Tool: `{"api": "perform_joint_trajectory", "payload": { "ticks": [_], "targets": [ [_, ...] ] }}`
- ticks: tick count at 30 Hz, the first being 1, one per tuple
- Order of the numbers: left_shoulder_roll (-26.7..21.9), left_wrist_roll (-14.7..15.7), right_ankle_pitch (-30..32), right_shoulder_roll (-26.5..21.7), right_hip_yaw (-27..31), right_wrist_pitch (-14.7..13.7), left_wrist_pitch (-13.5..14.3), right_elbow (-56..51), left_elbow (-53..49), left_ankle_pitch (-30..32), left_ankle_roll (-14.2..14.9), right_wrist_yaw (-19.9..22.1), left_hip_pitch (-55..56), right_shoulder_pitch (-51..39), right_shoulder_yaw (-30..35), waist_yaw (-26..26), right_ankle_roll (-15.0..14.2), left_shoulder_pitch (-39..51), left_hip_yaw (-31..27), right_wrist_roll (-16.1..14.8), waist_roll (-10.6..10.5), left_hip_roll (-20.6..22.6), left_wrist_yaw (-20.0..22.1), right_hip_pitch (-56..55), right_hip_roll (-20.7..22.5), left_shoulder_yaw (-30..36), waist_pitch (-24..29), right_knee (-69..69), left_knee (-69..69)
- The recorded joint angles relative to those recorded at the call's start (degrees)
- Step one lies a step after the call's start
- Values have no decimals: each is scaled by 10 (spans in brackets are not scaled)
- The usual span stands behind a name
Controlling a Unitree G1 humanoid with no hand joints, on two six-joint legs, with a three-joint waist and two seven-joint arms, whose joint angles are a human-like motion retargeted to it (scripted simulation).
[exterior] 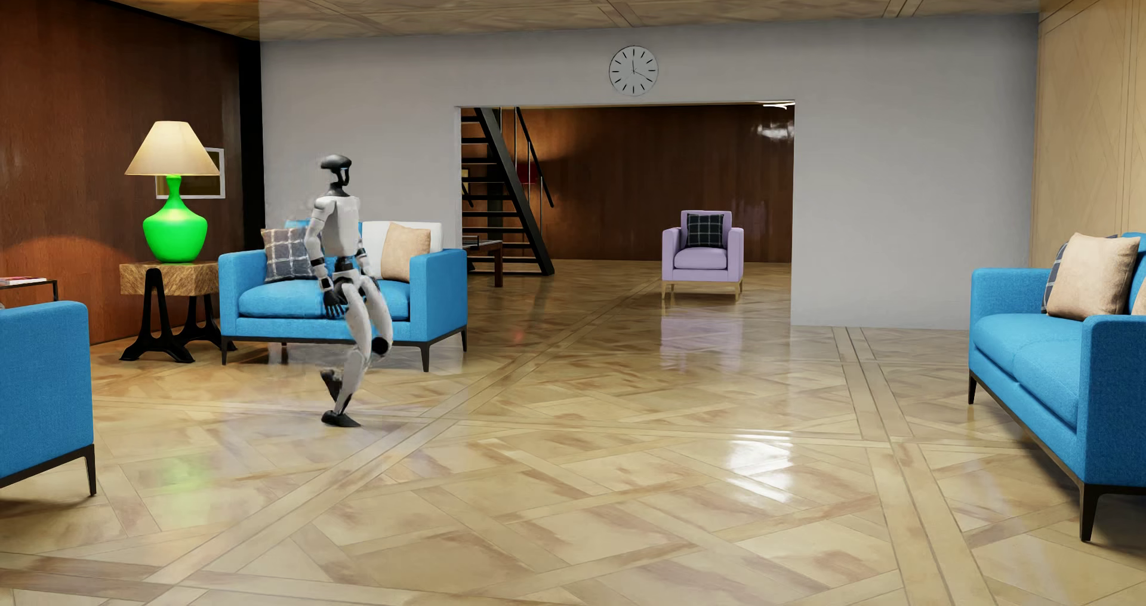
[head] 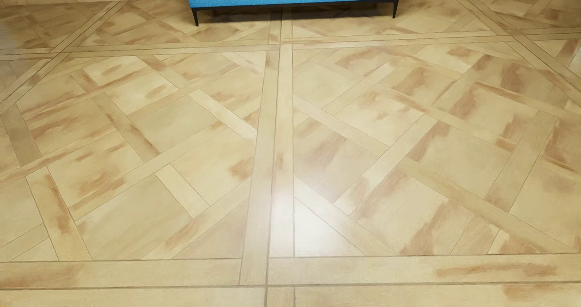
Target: Walk towards the light purple armchair
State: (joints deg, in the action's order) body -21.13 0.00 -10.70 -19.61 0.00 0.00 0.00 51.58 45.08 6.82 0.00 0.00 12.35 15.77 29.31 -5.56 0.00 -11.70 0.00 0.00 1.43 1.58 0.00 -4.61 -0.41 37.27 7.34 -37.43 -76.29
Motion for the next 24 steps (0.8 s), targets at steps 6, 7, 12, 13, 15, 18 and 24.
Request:
{"api": "perform_joint_trajectory", "payload": {
  "ticks": [6,7,12,13,15,18,24],
  "targets": [
    [2,0,-115,-33,0,0,0,-105,90,-1,0,0,92,-34,-76,93,0,-69,0,0,-3,14,0,201,9,47,-37,83,686],
    [0,0,-118,-29,0,0,0,-100,98,-199,0,0,111,-29,-96,102,0,-74,0,0,4,24,0,218,6,56,-32,66,479],
    [-13,0,22,-1,0,0,0,-15,101,34,0,0,34,15,-99,78,0,-80,0,0,52,125,0,38,-80,28,2,-393,406],
    [-11,0,-3,-1,0,0,0,1,91,4,0,0,-3,17,-85,51,0,-69,0,0,36,121,0,-18,-75,13,4,-371,418],
    [-20,0,-21,-12,0,0,0,5,42,-69,0,0,-73,37,-78,-14,0,-45,0,0,3,117,0,-76,-68,7,8,-180,432],
    [-32,0,303,-15,0,0,0,7,-10,-179,0,0,-135,82,-90,-44,0,-12,0,0,-27,106,0,-124,-83,-50,-18,81,444],
    [-3,0,69,-37,0,0,0,47,-23,11,0,0,-95,49,-68,-78,0,27,0,0,-67,62,0,-43,-111,-47,3,-21,241]
  ]
}}
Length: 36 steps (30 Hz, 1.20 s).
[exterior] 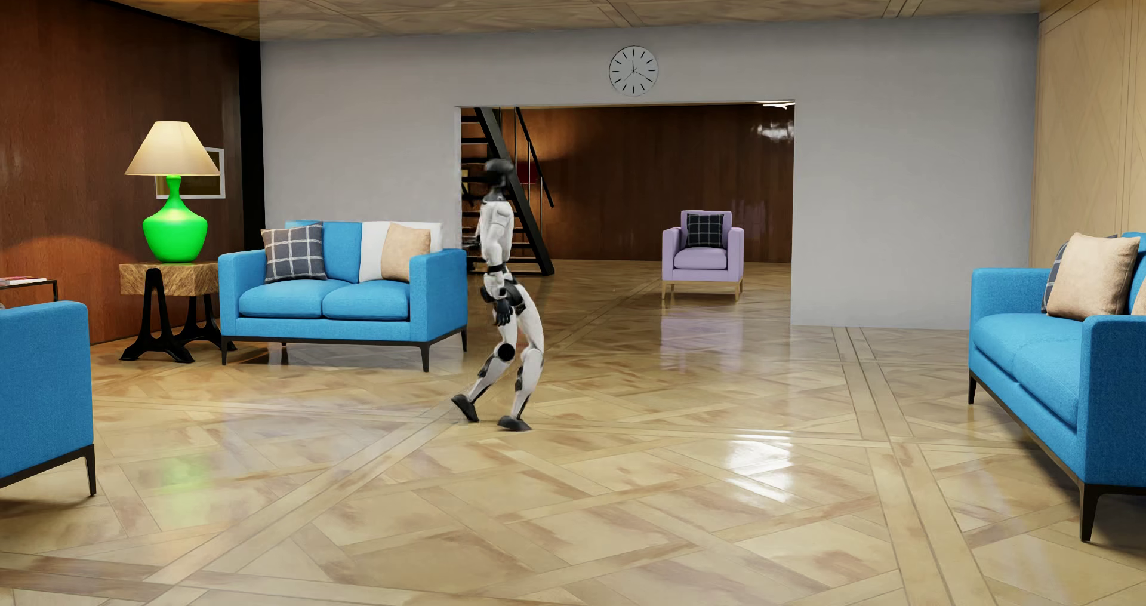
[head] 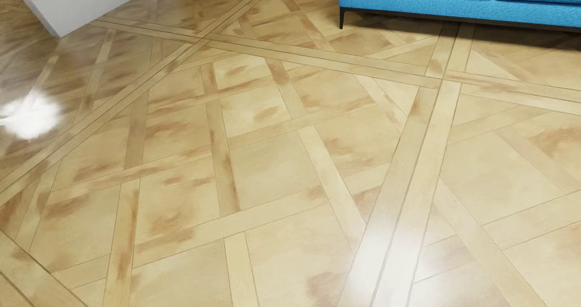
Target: Walk towards the light purple armchair
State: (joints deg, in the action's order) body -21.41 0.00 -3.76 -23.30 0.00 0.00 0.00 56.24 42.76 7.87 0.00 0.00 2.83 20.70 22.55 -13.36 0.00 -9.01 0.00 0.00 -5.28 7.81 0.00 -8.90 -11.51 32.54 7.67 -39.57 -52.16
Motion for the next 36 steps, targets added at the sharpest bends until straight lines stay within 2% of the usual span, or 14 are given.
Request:
{"api": "perform_joint_trajectory", "payload": {
  "ticks": [4,10,12,14,16,18,20,23,26,28,30,32,34,36],
  "targets": [
    [14,0,-68,-5,0,0,0,-61,19,-17,0,0,155,-10,-29,69,0,-44,0,0,14,-48,0,101,-49,59,-13,29,22],
    [-10,0,-156,-5,0,0,0,-143,112,-131,0,0,295,-55,-17,179,0,-132,0,0,46,-105,0,254,-13,109,-21,71,200],
    [-16,0,-139,-14,0,0,0,-152,143,34,0,0,349,-81,-12,223,0,-151,0,0,68,-108,0,290,-28,123,-6,60,124],
    [-14,0,-36,-12,0,0,0,-143,175,25,0,0,344,-68,-33,241,0,-146,0,0,89,-75,0,290,-49,157,-11,11,78],
    [-11,0,25,-7,0,0,0,-113,157,-52,0,0,296,-56,-20,201,0,-160,0,0,94,-42,0,196,-32,131,-25,-122,70],
    [-13,0,-32,-3,0,0,0,-103,127,-98,0,0,184,-37,-5,129,0,-130,0,0,103,12,0,106,-12,146,-1,-290,117],
    [-17,0,-109,0,0,0,0,-90,76,-162,0,0,56,-6,22,74,0,-84,0,0,100,41,0,-14,24,110,8,-342,190],
    [-29,0,-107,0,0,0,0,-63,-28,-258,0,0,-96,39,61,-19,0,-25,0,0,94,23,0,-151,51,-6,2,-168,257],
    [-43,0,-65,3,0,0,0,-50,-105,-328,0,0,-208,80,69,-64,0,47,0,0,97,3,0,-198,46,-74,-25,111,288],
    [-48,0,-76,1,0,0,0,-45,-136,-308,0,0,-256,95,69,-107,0,64,0,0,95,-40,0,-222,37,-109,-33,97,275],
    [-26,0,-26,4,0,0,0,0,-117,-183,0,0,-257,81,89,-113,0,46,0,0,59,-104,0,-255,70,-120,-26,-58,173],
    [-23,0,-89,19,0,0,0,3,-72,-25,0,0,-150,56,77,-75,0,22,0,0,63,-99,0,-197,95,-84,-25,-106,-89],
    [-15,0,-94,28,0,0,0,-52,-7,-42,0,0,-35,33,56,17,0,8,0,0,70,-81,0,-86,126,-14,-11,-54,-270],
    [-15,0,-94,39,0,0,0,-131,8,-27,0,0,81,-1,32,97,0,-61,0,0,102,-50,0,22,129,-21,-10,16,-254]
  ]
}}
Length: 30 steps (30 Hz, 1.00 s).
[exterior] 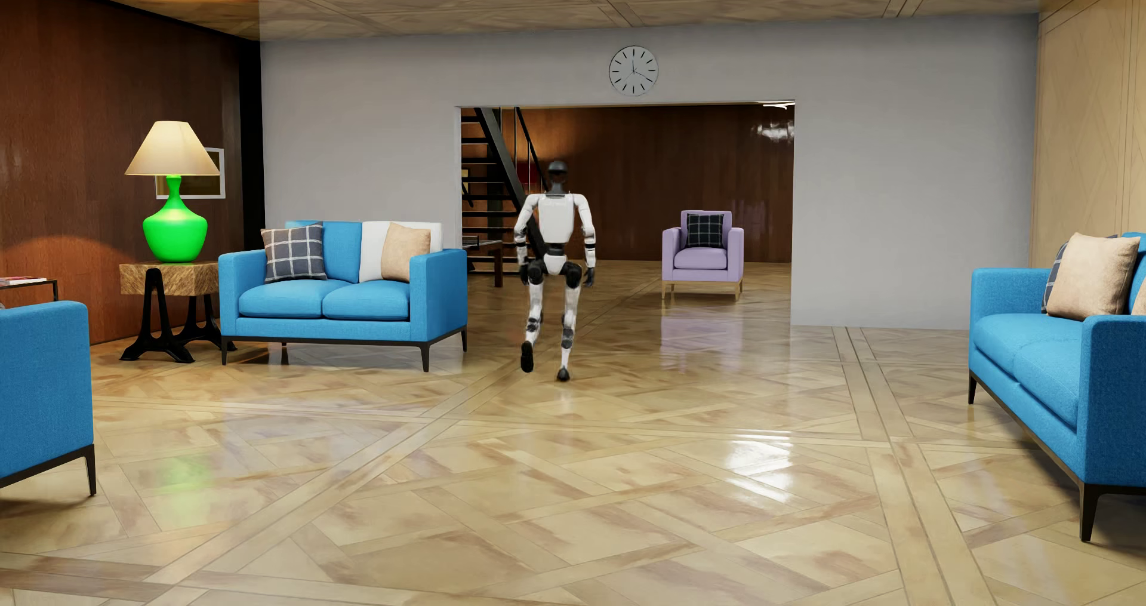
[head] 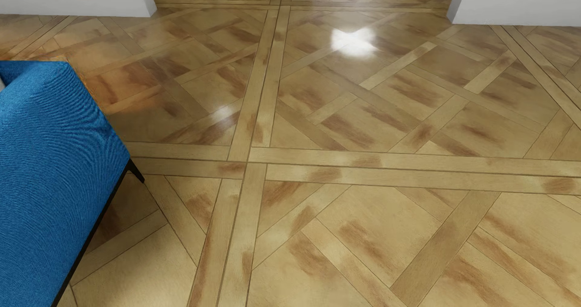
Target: Walk towards the light purple armchair
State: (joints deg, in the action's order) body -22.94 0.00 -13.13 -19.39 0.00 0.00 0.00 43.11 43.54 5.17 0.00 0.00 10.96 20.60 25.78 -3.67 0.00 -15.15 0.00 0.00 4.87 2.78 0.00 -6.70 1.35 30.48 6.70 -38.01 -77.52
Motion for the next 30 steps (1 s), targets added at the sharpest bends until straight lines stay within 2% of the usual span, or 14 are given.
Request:
{"api": "perform_joint_trajectory", "payload": {
  "ticks": [3,6,7,9,11,12,14,18,20,22,23,26,29,30],
  "targets": [
    [8,0,-19,-3,0,0,0,-121,108,119,0,0,98,-49,-48,72,0,-54,0,0,9,17,0,152,-15,112,-1,84,338],
    [11,0,-82,-22,0,0,0,-188,133,-251,0,0,141,-101,-87,127,0,-106,0,0,-6,-6,0,236,-35,155,-15,89,499],
    [13,0,-81,-23,0,0,0,-189,139,-254,0,0,155,-107,-98,148,0,-117,0,0,-6,-4,0,254,-47,168,-13,76,502],
    [15,0,18,-9,0,0,0,-148,155,0,0,0,187,-96,-116,155,0,-127,0,0,9,24,0,278,-71,185,-21,25,465],
    [13,0,227,15,0,0,0,-43,164,74,0,0,159,-71,-92,131,0,-110,0,0,31,69,0,227,-107,196,-16,-165,385],
    [20,0,220,10,0,0,0,4,154,59,0,0,124,-64,-62,117,0,-88,0,0,25,84,0,160,-107,187,-10,-287,381],
    [13,0,41,15,0,0,0,89,100,0,0,0,15,-55,-6,46,0,-50,0,0,13,96,0,53,-107,149,3,-429,410],
    [-8,0,4,-2,0,0,0,138,-31,-144,0,0,-176,38,29,-82,0,47,0,0,-22,57,0,-85,-91,42,-8,-198,494],
    [-12,0,120,-10,0,0,0,139,-73,-217,0,0,-247,68,31,-112,0,96,0,0,-16,54,0,-117,-103,-36,-21,24,529],
    [-19,0,436,-11,0,0,0,147,-113,-247,0,0,-267,75,35,-142,0,133,0,0,-18,34,0,-144,-108,-92,-37,314,518],
    [-19,0,436,-6,0,0,0,158,-115,-239,0,0,-292,80,14,-140,0,142,0,0,-16,34,0,-172,-106,-95,-43,94,513],
    [2,0,119,2,0,0,0,179,-118,-91,0,0,-286,84,-1,-140,0,86,0,0,-29,-14,0,-171,-38,-126,-58,-17,347],
    [41,0,22,7,0,0,0,159,15,11,0,0,-160,40,-29,-112,0,64,0,0,-35,-30,0,-49,-22,-69,-23,-60,11],
    [26,0,22,2,0,0,0,110,43,13,0,0,-113,13,-22,-74,0,65,0,0,-32,-37,0,-24,-6,31,-15,-40,-36]
  ]
}}
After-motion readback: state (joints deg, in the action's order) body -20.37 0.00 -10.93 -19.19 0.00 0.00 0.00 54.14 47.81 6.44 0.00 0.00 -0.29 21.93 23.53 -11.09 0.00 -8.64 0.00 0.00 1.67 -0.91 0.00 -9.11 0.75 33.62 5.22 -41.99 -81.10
